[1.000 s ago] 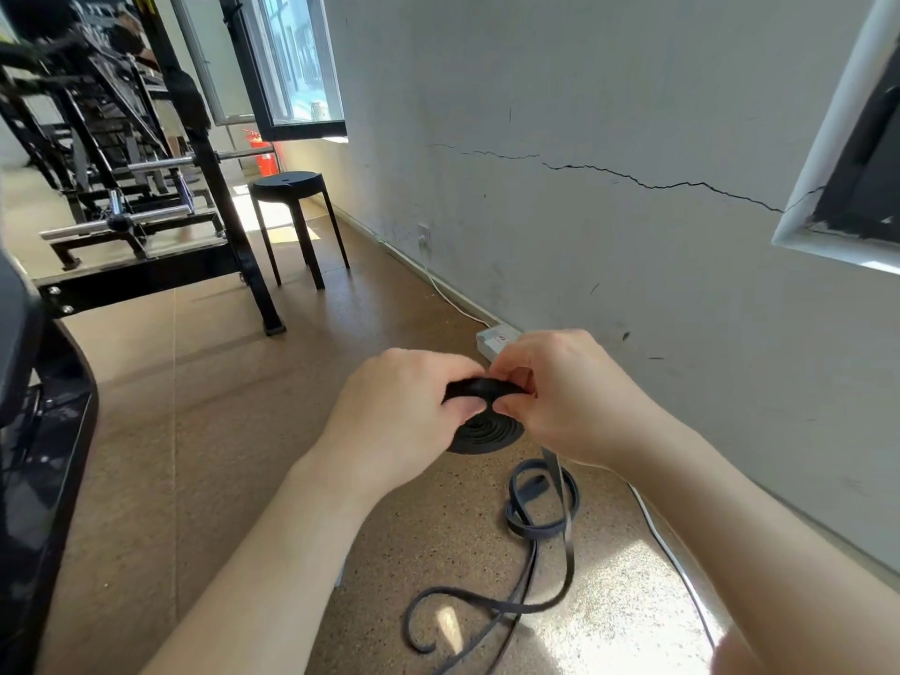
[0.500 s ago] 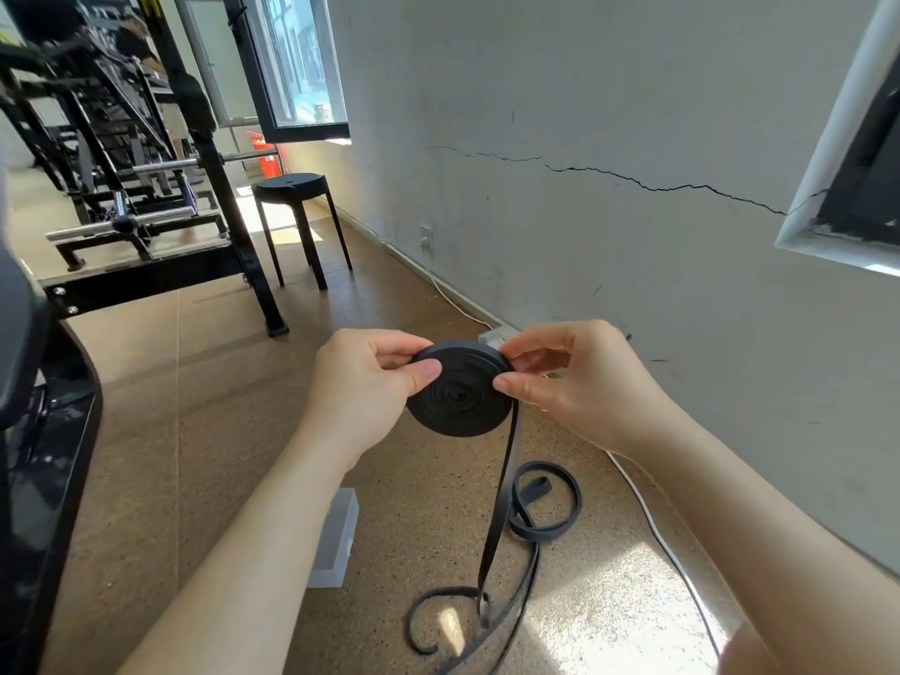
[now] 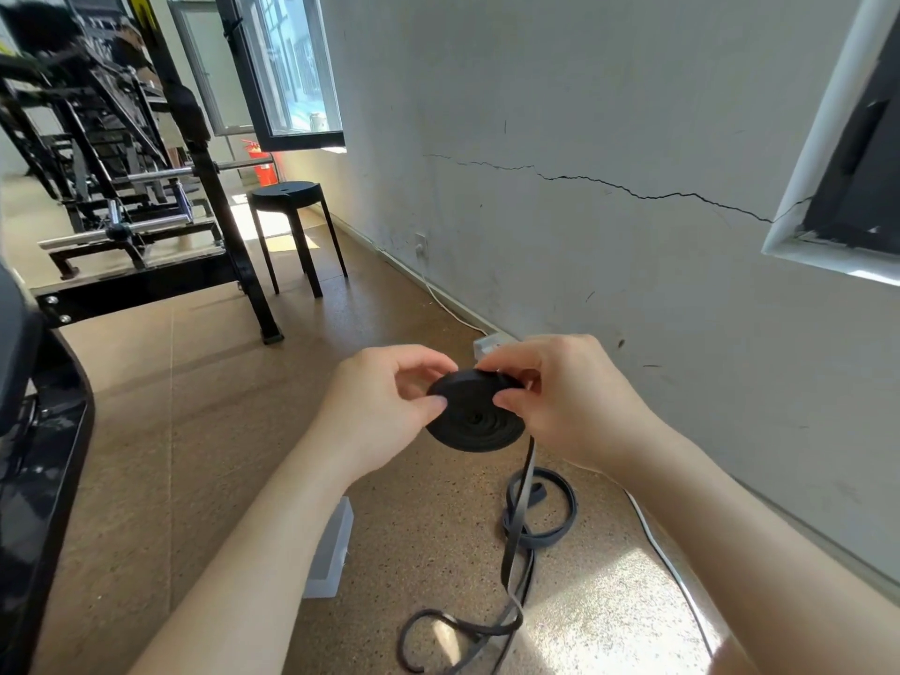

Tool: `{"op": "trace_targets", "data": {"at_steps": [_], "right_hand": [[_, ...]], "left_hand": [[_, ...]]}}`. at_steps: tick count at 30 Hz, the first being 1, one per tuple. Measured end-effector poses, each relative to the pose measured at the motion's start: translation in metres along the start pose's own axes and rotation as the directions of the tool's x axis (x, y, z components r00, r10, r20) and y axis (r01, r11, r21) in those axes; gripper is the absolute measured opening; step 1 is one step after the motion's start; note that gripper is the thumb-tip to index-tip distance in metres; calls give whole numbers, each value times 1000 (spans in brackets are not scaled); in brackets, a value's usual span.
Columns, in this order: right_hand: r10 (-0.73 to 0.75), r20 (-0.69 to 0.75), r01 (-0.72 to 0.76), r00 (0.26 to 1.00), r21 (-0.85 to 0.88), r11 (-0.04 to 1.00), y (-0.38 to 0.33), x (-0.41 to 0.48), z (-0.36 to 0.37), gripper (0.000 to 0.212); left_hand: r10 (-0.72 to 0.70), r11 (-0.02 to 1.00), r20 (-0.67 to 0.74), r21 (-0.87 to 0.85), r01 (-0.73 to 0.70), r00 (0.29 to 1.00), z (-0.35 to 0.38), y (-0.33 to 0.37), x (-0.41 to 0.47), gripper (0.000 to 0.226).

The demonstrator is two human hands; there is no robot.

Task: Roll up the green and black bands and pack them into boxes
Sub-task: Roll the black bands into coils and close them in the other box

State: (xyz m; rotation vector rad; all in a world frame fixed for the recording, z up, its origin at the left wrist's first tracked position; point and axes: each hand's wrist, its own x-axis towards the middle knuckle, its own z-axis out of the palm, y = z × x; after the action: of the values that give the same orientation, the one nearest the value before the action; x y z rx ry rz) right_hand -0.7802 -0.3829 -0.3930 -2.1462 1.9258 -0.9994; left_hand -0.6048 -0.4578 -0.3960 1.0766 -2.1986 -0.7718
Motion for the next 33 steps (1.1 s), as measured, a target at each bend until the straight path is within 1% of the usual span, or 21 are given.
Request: {"op": "trace_targets", "data": {"at_steps": [1, 2, 4, 5, 6, 8, 10, 11, 17, 19, 21, 22, 23, 24, 25, 26, 27, 29, 30, 31, 33], "right_hand": [[-39, 11, 39, 999, -43, 998, -1, 0, 0, 26], [-50, 22, 51, 999, -48, 998, -2, 1, 1, 26], [-25, 7, 25, 1000, -7, 1000, 0, 0, 3, 27], [0, -19, 1, 1000, 40, 999, 1, -1, 3, 29], [24, -50, -18, 998, 109, 994, 1, -1, 3, 30], [65, -95, -41, 993, 241, 970, 4, -1, 0, 27], [96, -109, -61, 989, 284, 957, 7, 0, -1, 25], [110, -114, -71, 987, 298, 952, 8, 0, -1, 25], [221, -139, -134, 965, 461, 877, 13, 1, -2, 33], [222, -147, -137, 964, 440, 887, 13, 2, -2, 29], [201, -139, -139, 970, 365, 921, 10, 2, -3, 27], [190, -125, -142, 974, 320, 937, 8, 1, -3, 27], [175, -105, -142, 979, 270, 952, 6, 1, -4, 28], [151, -80, -131, 985, 207, 969, 3, 0, -3, 30], [114, -51, -107, 992, 132, 985, 0, 0, -3, 33], [71, -20, -69, 997, 60, 996, -3, 0, -2, 36], [29, 2, -29, 1000, 10, 1000, -5, 0, 0, 38], [-20, 15, 20, 1000, -8, 1000, -7, 0, 3, 41], [-19, 8, 18, 1000, 21, 1000, -7, 0, 3, 43], [4, -4, -3, 1000, 77, 997, -5, 0, 3, 45], [79, -29, -71, 996, 213, 974, 0, 0, 0, 46]], "left_hand": [[48, 997, 29, 66, -49, 998, 1, 3, -2, 24], [69, 992, 45, 100, -73, 997, 3, 4, -2, 23], [91, 986, 4, 140, -91, 996, 5, 3, -2, 19], [89, 988, -29, 132, -85, 996, 5, 1, -1, 17], [76, 994, -62, 86, -70, 995, 4, -1, 0, 16], [24, 997, -115, -76, -33, 993, 1, -1, 1, 16], [-44, 975, -141, -224, 12, 989, -1, -1, 2, 18], [-68, 962, -141, -271, 28, 988, -1, -2, 3, 19], [-156, 883, -111, -460, 88, 981, 3, 0, 3, 18], [-175, 873, -86, -475, 114, 981, 5, 0, 3, 14], [-183, 878, -44, -456, 143, 982, 5, -2, 3, 11], [-166, 898, -24, -417, 141, 986, 4, -3, 4, 11], [-119, 940, -16, -323, 108, 993, 3, -5, 4, 10], [-47, 981, -9, -187, 44, 999, 1, -5, 3, 12], [28, 999, 3, -39, -28, 1000, 0, -3, 2, 17], [91, 993, 19, 69, -92, 996, 0, 0, 0, 21], [123, 985, 40, 120, -127, 992, 0, 3, -2, 23], [118, 981, 60, 148, -126, 991, 2, 7, -4, 23], [105, 984, 51, 142, -111, 993, 2, 7, -4, 22], [89, 989, 35, 113, -93, 995, 1, 5, -4, 20], [46, 999, -7, 3, -46, 999, -3, 2, -2, 21]]}}
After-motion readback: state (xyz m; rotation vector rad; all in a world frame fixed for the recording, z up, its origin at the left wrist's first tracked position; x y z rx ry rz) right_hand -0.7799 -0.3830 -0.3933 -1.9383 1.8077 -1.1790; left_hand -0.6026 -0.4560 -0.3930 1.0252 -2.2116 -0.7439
